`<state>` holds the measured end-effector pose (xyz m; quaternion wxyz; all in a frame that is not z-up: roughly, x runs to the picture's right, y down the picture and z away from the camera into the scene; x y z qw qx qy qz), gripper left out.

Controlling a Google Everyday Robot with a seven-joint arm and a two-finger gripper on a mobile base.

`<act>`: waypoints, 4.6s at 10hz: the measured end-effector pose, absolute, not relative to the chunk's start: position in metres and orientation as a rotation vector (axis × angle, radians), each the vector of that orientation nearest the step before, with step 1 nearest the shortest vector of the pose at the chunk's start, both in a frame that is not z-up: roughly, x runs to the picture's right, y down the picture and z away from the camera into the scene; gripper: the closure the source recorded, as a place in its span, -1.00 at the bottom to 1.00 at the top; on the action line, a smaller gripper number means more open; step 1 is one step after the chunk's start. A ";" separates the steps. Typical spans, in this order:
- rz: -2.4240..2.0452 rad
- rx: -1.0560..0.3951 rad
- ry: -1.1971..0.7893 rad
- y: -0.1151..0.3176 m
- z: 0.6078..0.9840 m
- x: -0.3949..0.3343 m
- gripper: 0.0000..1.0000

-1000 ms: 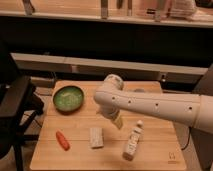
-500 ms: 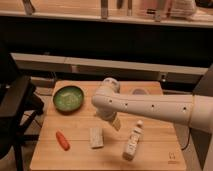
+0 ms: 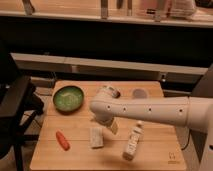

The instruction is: Place the white sponge in the ceramic cup

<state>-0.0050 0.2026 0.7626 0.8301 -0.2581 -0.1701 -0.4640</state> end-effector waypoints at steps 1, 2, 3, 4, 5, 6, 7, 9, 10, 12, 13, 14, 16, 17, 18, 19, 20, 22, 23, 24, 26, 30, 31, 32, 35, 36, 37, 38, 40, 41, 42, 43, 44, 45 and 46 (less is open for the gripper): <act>-0.994 -0.545 -0.370 0.209 0.767 -0.008 -0.60; -1.002 -0.543 -0.378 0.213 0.770 -0.012 -0.60; -1.007 -0.543 -0.384 0.217 0.773 -0.013 -0.60; -1.012 -0.545 -0.392 0.223 0.776 -0.014 -0.60; -1.021 -0.548 -0.404 0.230 0.780 -0.018 -0.60; -1.032 -0.546 -0.417 0.237 0.784 -0.022 -0.60; -1.039 -0.545 -0.422 0.243 0.789 -0.023 -0.60; -1.046 -0.551 -0.437 0.251 0.794 -0.024 -0.60; -1.049 -0.555 -0.444 0.253 0.794 -0.026 -0.60; -1.054 -0.570 -0.446 0.256 0.793 -0.026 -0.60; -1.056 -0.574 -0.443 0.255 0.792 -0.027 -0.60; -1.059 -0.577 -0.444 0.256 0.792 -0.030 -0.60; -1.058 -0.583 -0.445 0.257 0.794 -0.031 -0.60; -1.058 -0.586 -0.447 0.258 0.794 -0.032 -0.60; -1.058 -0.590 -0.447 0.258 0.794 -0.032 -0.60; -1.059 -0.595 -0.448 0.258 0.793 -0.032 -0.60; -1.061 -0.598 -0.448 0.258 0.794 -0.032 -0.60; -1.063 -0.603 -0.451 0.258 0.794 -0.033 -0.60; -1.063 -0.605 -0.452 0.258 0.794 -0.033 -0.60; -1.061 -0.611 -0.451 0.258 0.795 -0.032 -0.60; -1.066 -0.618 -0.453 0.259 0.795 -0.035 -0.60; -1.065 -0.628 -0.456 0.260 0.795 -0.033 -0.60; -1.067 -0.630 -0.457 0.260 0.796 -0.033 -0.60; -1.068 -0.633 -0.458 0.260 0.796 -0.033 -0.60; -1.068 -0.638 -0.461 0.260 0.796 -0.033 -0.60; -1.068 -0.640 -0.462 0.261 0.796 -0.033 -0.60; -1.068 -0.641 -0.463 0.260 0.796 -0.032 -0.60; -1.067 -0.642 -0.464 0.260 0.796 -0.032 -0.55; -1.065 -0.645 -0.466 0.260 0.796 -0.031 -0.25; -1.065 -0.646 -0.467 0.260 0.796 -0.030 -0.15; -1.065 -0.649 -0.470 0.260 0.796 -0.031 -0.15; -1.064 -0.652 -0.472 0.261 0.796 -0.030 -0.26; -1.064 -0.654 -0.472 0.260 0.796 -0.028 -0.40; -1.062 -0.654 -0.471 0.260 0.795 -0.027 -0.40; -1.063 -0.653 -0.467 0.257 0.794 -0.026 -0.30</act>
